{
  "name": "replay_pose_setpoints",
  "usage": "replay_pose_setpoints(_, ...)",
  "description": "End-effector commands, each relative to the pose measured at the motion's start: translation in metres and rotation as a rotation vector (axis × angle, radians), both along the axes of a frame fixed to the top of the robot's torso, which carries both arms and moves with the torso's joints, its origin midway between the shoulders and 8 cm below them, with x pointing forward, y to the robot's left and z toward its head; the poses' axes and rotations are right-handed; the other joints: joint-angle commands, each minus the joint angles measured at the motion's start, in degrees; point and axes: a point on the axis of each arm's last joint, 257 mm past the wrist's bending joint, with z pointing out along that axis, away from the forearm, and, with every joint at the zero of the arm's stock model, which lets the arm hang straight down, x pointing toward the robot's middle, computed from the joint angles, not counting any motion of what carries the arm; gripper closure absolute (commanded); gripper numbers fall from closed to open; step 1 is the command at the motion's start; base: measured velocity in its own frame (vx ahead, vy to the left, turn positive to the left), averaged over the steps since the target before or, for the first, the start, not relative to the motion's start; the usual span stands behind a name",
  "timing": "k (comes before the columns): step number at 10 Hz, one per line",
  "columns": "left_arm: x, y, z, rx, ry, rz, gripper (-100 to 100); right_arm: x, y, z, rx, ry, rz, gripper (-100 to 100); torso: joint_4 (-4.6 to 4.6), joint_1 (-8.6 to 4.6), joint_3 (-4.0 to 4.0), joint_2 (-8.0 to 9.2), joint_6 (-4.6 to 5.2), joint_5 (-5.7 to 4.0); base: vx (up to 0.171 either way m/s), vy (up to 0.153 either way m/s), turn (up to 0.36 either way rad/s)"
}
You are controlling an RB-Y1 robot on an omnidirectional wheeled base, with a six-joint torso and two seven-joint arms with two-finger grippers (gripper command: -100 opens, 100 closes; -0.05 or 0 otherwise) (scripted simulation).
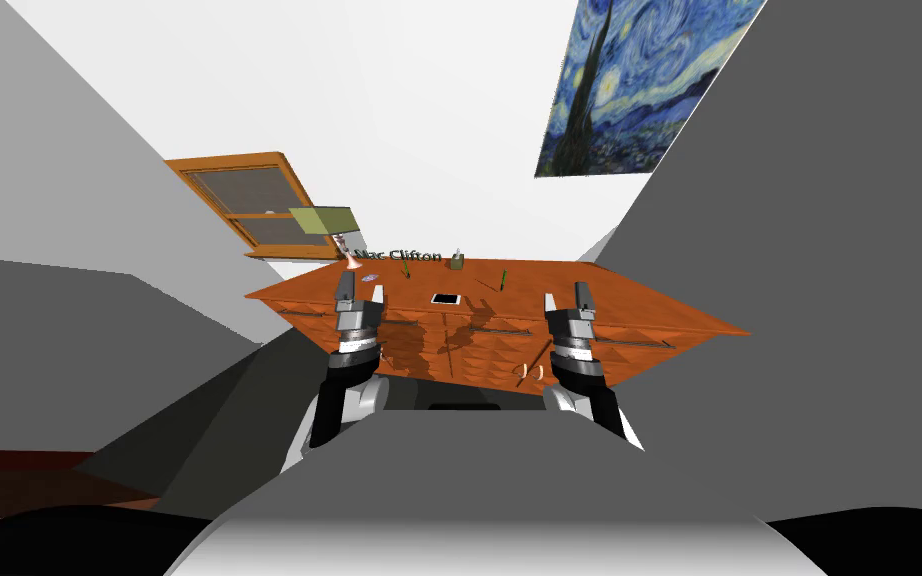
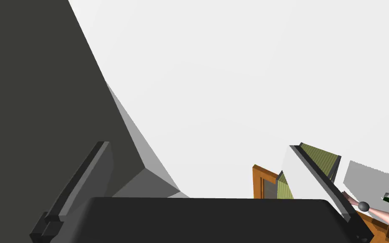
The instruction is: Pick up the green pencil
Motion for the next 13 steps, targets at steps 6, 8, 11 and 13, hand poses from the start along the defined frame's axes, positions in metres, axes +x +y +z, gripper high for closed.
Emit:
replay_pose_setpoints(6,0.0,0.0,0.0,0.0,0.0,0.0,0,0.035,-0.006,-0.025,-0.046,0.129,0.037,-100,0.0,0.04,0.0,0.01,-0.01,0.01,-0.006,0.013,0.029)
replay_pose_setpoints(8,0.0,0.0,0.0,0.0,0.0,0.0,0,0.052,-0.009,-0.034,-0.072,0.184,0.048,-100,0.0,0.04,0.0,0.01,-0.01,0.01,-0.006,0.018,0.042)
replay_pose_setpoints(11,0.0,0.0,0.0,0.0,0.0,0.0,0,0.064,-0.011,-0.045,-0.085,0.238,0.056,-100,0.0,0.04,-0.01,-0.01,-0.01,0.01,-0.002,0.014,0.024)
replay_pose_setpoints(13,0.0,0.0,0.0,0.0,0.0,0.0,0,0.075,-0.012,-0.052,-0.104,0.28,0.064,-100,0.0,0.05,0.0,0.0,0.0,0.01,-0.005,0.015,0.032)
